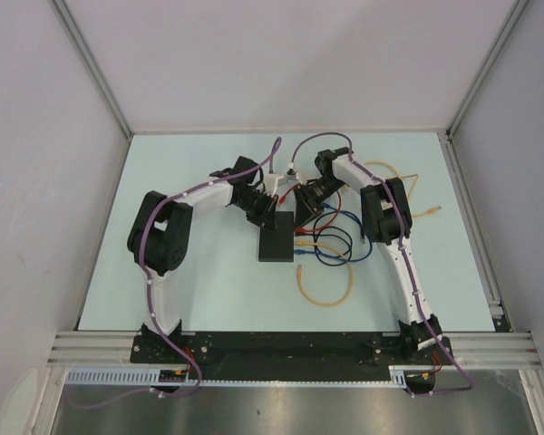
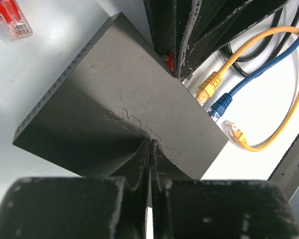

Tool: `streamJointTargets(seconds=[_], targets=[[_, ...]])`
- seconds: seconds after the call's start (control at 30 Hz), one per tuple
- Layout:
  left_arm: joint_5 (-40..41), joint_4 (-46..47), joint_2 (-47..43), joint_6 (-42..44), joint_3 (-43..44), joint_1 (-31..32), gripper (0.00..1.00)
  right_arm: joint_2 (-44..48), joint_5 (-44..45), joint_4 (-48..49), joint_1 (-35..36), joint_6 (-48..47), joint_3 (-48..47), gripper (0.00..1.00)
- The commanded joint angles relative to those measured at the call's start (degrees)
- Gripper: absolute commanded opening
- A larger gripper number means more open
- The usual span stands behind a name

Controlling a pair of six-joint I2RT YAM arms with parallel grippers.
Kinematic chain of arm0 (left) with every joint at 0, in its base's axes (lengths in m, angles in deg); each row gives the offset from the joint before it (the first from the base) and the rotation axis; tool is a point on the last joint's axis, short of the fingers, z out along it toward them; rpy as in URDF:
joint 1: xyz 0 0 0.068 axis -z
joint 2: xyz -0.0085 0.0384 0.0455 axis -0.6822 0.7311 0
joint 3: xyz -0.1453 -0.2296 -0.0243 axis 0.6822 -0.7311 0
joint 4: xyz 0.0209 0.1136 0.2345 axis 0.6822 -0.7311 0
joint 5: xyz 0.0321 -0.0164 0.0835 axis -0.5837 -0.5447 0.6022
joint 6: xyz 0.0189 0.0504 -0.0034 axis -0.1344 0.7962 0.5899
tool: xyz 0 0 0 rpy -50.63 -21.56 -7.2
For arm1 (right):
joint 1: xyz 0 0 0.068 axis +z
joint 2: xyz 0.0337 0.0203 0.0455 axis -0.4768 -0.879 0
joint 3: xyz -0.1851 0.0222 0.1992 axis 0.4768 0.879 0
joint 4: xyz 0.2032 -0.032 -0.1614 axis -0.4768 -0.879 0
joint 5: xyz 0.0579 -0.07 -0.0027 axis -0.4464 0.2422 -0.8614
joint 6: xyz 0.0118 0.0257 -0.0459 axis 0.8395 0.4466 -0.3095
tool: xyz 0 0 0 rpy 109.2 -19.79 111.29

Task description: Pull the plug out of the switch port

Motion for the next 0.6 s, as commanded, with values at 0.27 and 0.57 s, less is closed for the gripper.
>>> streamJointTargets(seconds=[0.27,0.57], targets=[[9.78,-3.93,4.00,3.47,-2.71,0.15,0.02,-3.74,9.79,3.30,0.98,0.44,0.63,0.32],[9.69,-3.93,4.27,3.38,-2.45,0.15,0.02,-3.65,11.02,4.00,1.24,1.41,1.16,0.32]])
